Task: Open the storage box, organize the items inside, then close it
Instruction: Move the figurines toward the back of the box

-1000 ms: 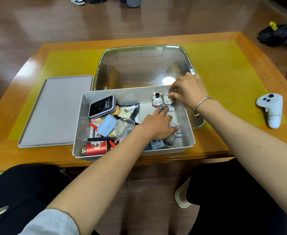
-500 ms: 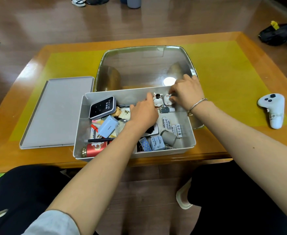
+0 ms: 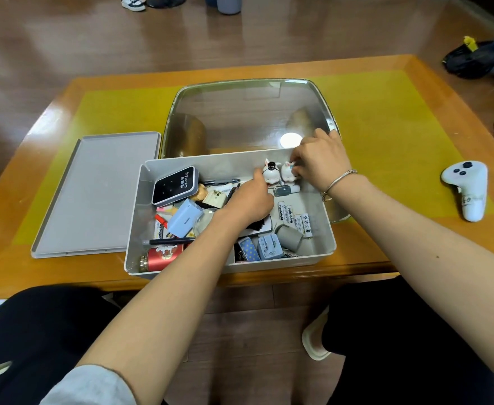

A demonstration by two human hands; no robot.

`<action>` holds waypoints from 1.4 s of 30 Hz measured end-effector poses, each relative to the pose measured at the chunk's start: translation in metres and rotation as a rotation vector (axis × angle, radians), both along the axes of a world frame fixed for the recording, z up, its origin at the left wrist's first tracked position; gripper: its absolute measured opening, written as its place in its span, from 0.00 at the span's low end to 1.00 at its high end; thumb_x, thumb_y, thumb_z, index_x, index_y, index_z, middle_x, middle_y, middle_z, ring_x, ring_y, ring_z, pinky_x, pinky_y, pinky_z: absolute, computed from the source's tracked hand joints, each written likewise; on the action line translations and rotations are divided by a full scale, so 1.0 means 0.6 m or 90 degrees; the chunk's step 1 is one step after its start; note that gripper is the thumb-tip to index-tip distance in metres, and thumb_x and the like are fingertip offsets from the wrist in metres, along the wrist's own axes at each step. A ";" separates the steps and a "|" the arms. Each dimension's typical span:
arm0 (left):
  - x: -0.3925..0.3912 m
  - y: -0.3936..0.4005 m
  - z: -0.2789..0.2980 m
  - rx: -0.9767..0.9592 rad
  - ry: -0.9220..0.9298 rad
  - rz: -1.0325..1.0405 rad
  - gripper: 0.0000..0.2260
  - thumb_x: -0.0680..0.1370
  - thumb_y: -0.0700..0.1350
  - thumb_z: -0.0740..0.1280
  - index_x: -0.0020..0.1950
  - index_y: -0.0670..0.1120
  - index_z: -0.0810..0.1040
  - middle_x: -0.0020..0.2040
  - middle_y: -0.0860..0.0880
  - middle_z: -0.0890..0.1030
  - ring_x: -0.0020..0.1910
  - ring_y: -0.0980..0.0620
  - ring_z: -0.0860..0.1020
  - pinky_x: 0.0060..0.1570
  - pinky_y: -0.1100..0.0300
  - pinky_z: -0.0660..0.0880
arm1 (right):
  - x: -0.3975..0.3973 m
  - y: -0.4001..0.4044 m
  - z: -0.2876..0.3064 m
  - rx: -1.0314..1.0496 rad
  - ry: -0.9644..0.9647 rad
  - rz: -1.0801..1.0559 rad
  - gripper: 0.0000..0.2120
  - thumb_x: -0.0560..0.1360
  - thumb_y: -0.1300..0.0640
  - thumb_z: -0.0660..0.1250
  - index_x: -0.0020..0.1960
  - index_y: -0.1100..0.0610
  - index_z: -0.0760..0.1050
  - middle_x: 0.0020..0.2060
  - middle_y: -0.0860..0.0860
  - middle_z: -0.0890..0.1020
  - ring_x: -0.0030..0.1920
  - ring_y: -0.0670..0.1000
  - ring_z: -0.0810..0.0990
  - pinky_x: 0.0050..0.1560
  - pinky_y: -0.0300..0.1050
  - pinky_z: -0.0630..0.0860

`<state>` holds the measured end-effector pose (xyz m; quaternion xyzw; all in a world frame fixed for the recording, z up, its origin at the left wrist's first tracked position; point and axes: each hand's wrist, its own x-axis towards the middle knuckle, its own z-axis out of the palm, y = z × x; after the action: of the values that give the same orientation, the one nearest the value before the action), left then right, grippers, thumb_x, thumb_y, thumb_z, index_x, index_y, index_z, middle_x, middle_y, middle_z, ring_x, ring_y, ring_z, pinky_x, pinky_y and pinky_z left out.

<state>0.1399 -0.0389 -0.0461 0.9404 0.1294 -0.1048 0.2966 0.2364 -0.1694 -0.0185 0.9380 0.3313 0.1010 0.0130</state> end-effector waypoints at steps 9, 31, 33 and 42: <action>0.003 -0.004 -0.014 0.073 0.082 -0.120 0.18 0.80 0.46 0.53 0.68 0.48 0.70 0.66 0.39 0.73 0.63 0.40 0.71 0.62 0.48 0.69 | -0.006 -0.009 -0.001 0.052 0.011 -0.013 0.10 0.72 0.51 0.68 0.52 0.52 0.81 0.51 0.51 0.81 0.56 0.57 0.71 0.52 0.48 0.60; -0.002 -0.032 -0.015 0.170 0.160 -0.143 0.22 0.81 0.53 0.50 0.75 0.58 0.60 0.73 0.39 0.59 0.72 0.40 0.55 0.68 0.41 0.57 | -0.026 -0.017 0.001 0.082 0.023 -0.032 0.10 0.76 0.53 0.64 0.53 0.52 0.80 0.51 0.52 0.80 0.56 0.57 0.71 0.54 0.50 0.62; -0.003 -0.031 -0.015 0.170 0.157 -0.144 0.22 0.81 0.53 0.51 0.75 0.58 0.60 0.73 0.39 0.59 0.72 0.40 0.55 0.68 0.41 0.57 | -0.029 -0.017 0.001 0.087 0.026 -0.032 0.10 0.76 0.53 0.64 0.53 0.52 0.80 0.51 0.52 0.80 0.56 0.57 0.71 0.54 0.50 0.62; -0.042 -0.018 0.020 0.163 0.037 -0.152 0.20 0.81 0.52 0.52 0.75 0.57 0.64 0.75 0.43 0.61 0.72 0.41 0.58 0.67 0.44 0.58 | -0.052 -0.019 0.009 0.172 0.042 -0.030 0.11 0.75 0.57 0.64 0.55 0.56 0.79 0.51 0.55 0.80 0.55 0.59 0.73 0.55 0.51 0.65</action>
<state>0.1150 -0.0495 -0.0339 0.9757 0.0377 -0.1487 0.1561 0.2052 -0.1808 -0.0132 0.9416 0.2929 0.1134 -0.1216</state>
